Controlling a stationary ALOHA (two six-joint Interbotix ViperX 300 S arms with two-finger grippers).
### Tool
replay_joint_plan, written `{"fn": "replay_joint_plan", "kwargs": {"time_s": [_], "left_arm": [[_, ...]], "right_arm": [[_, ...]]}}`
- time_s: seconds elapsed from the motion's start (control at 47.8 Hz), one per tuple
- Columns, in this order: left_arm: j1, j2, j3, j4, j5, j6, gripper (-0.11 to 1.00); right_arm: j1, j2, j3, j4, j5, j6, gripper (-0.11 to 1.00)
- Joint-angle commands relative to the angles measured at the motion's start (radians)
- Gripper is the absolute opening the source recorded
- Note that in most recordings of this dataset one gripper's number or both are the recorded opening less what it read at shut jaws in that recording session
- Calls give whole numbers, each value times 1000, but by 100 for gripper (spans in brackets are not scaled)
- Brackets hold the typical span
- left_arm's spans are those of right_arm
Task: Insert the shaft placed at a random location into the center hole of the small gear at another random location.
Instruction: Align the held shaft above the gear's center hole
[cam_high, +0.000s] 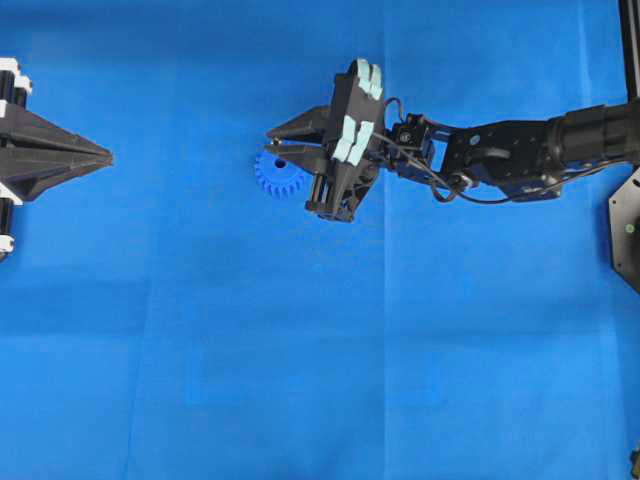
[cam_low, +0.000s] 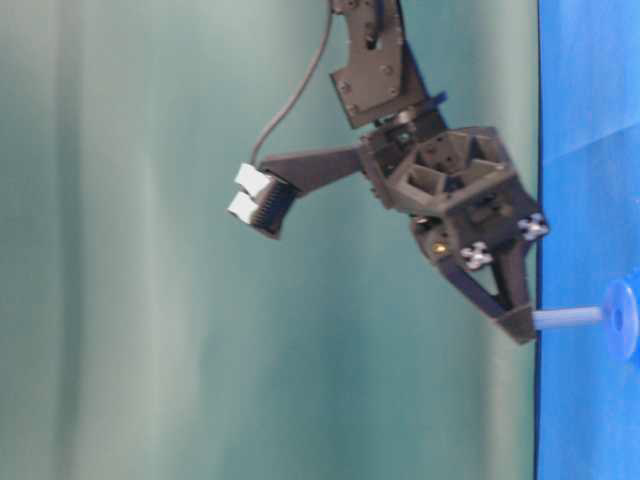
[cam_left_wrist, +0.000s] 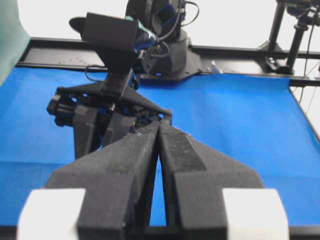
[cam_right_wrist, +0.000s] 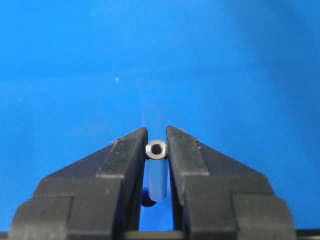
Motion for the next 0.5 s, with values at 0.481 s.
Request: {"fn": "replay_joint_plan", "kwargs": {"time_s": [0.481], "left_arm": [[0, 5, -9, 2, -8, 0, 0]], "right_arm": [[5, 14, -14, 18, -34, 3, 2]]}}
